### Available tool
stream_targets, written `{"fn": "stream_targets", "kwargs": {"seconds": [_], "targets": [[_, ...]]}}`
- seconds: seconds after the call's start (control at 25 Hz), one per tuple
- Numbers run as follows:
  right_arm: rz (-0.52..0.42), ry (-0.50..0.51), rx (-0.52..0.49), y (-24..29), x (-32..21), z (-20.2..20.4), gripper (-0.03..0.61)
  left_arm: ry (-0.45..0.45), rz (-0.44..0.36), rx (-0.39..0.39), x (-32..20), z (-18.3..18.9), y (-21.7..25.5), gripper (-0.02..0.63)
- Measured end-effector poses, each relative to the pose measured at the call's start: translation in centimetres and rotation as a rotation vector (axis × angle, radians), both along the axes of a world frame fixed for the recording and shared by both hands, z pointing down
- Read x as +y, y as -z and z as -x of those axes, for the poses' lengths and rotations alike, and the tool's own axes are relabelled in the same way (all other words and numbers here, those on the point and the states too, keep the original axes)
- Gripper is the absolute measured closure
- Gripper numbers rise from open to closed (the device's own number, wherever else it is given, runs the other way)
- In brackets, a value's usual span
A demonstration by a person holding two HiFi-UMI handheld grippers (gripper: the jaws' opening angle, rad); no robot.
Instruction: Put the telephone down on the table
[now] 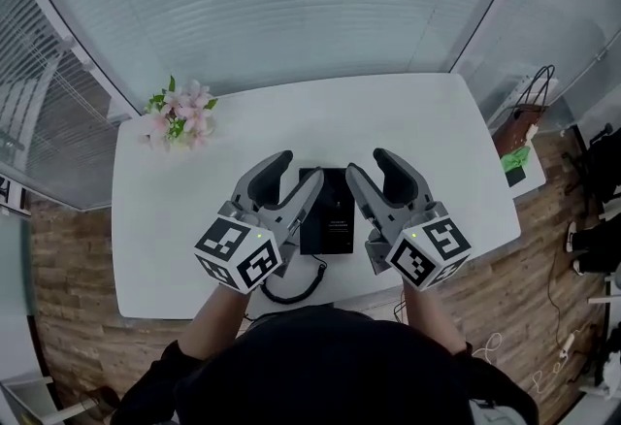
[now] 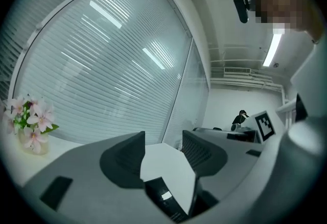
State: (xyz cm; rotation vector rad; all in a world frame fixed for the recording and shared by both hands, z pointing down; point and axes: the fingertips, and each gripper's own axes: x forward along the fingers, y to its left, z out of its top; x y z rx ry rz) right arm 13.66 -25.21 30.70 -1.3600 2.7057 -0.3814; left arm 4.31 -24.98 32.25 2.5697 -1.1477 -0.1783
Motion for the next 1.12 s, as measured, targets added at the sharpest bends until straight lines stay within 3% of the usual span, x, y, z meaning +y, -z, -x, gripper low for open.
{"fn": "stream_targets", "kwargs": {"seconds": [0.44,0.64,0.8,0.92,1.0,1.12], "targets": [[-0.08,0.036,0.013,4.0,0.3,1.2,0.41,-0.017,-0.067,0.02,-0.1,0.1,3.7,0.453],[-0.13,0.035,0.003,5.0,0.1,1.8,0.494,-0.011,-0.101,0.044,-0.1,0.2,4.9,0.488],[-0.161,0.031,0.032,4.9,0.4,2.3,0.563,0.008,-0.139,-0.004,0.0,-0.4,4.8,0.534],[-0.171,0.037,0.031,4.7,0.5,2.9,0.572,0.017,-0.106,-0.003,-0.4,-0.1,3.9,0.6],[-0.171,0.029,0.033,4.5,0.6,2.8,0.572,0.013,-0.075,0.013,-0.4,-0.1,3.4,0.6],[-0.19,0.023,0.046,4.6,0.3,2.8,0.572,0.011,-0.09,0.006,-0.6,0.1,3.6,0.601]]}}
